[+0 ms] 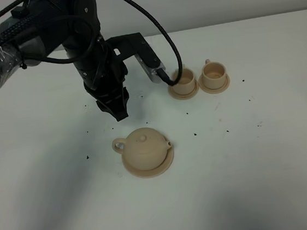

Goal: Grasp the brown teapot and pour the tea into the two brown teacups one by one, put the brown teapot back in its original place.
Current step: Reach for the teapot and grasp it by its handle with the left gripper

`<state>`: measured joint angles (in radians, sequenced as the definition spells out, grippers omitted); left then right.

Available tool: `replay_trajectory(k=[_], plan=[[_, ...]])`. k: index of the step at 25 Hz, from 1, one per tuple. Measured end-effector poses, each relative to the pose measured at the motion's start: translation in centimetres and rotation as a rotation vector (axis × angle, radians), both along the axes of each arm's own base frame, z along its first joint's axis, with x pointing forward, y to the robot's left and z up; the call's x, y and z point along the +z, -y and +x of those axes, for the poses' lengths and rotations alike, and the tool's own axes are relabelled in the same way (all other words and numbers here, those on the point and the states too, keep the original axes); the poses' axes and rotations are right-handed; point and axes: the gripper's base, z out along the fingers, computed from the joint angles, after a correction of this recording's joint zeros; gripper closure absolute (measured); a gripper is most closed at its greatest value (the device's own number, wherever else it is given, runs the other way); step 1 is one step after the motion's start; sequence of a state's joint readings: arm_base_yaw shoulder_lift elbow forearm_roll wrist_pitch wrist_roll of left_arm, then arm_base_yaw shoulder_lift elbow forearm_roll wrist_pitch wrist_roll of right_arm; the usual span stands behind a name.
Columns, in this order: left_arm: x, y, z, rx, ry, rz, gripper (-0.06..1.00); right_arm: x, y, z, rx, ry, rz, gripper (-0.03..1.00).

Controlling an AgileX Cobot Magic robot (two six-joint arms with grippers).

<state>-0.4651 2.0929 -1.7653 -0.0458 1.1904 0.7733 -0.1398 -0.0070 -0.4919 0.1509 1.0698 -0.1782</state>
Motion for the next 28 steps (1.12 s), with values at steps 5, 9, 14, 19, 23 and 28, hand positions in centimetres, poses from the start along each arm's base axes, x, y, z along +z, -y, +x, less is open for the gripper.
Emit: replay_trajectory(k=[5, 9, 14, 19, 23, 28], plan=[[-2.2, -0.2, -1.3, -0.021, -0.074, 0.049, 0.54, 0.0, 0.0, 0.0, 0.003, 0.001, 0.004, 0.65], [-3.1, -0.7, -2.3, -0.032, -0.116, 0.079, 0.56, 0.0, 0.0, 0.0, 0.003, 0.001, 0.005, 0.65], [-1.9, -1.6, -3.2, -0.080, -0.086, 0.112, 0.62, 0.0, -0.1, 0.0, 0.004, 0.001, 0.005, 0.65], [-2.0, -1.6, -3.1, -0.123, -0.085, 0.116, 0.65, 0.0, -0.1, 0.0, 0.004, 0.001, 0.005, 0.65], [-2.8, -1.6, -3.0, -0.138, -0.105, 0.125, 0.66, 0.0, -0.1, 0.0, 0.005, 0.001, 0.006, 0.65], [-3.3, -1.5, -2.9, -0.158, -0.117, 0.128, 0.66, 0.0, -0.1, 0.0, 0.006, 0.001, 0.008, 0.65]])
